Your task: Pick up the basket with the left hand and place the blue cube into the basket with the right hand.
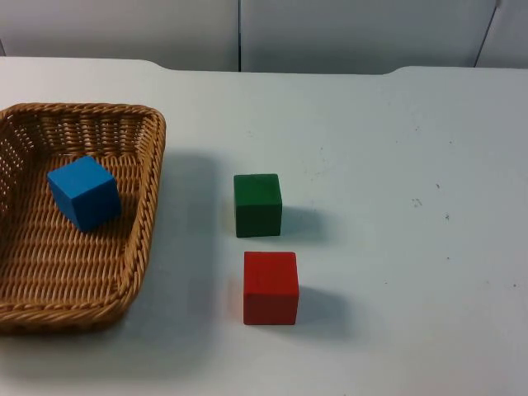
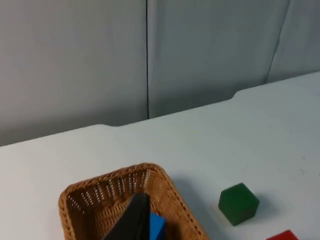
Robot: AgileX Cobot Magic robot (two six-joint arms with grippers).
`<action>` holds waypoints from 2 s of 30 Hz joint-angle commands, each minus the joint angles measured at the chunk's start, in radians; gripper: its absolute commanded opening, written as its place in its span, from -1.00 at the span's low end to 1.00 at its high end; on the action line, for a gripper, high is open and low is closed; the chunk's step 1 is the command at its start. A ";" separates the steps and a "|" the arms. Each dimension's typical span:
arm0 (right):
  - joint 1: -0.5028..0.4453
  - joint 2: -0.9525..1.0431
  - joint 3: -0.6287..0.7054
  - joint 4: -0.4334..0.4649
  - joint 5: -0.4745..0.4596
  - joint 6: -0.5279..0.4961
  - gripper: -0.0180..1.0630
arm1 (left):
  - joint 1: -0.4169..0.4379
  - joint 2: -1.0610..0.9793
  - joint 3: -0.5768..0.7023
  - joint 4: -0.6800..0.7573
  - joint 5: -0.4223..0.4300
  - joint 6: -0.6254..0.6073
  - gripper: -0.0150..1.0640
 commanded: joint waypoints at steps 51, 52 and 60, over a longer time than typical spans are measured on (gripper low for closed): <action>0.004 -0.376 -0.034 0.009 0.484 -0.102 0.26 | -0.023 -0.463 0.275 0.516 0.233 -0.477 0.84; 0.004 -0.376 -0.034 0.009 0.484 -0.102 0.26 | -0.023 -0.463 0.275 0.516 0.233 -0.477 0.84; 0.004 -0.376 -0.034 0.074 0.464 -0.099 0.26 | -0.023 -0.463 0.275 0.516 0.233 -0.477 0.84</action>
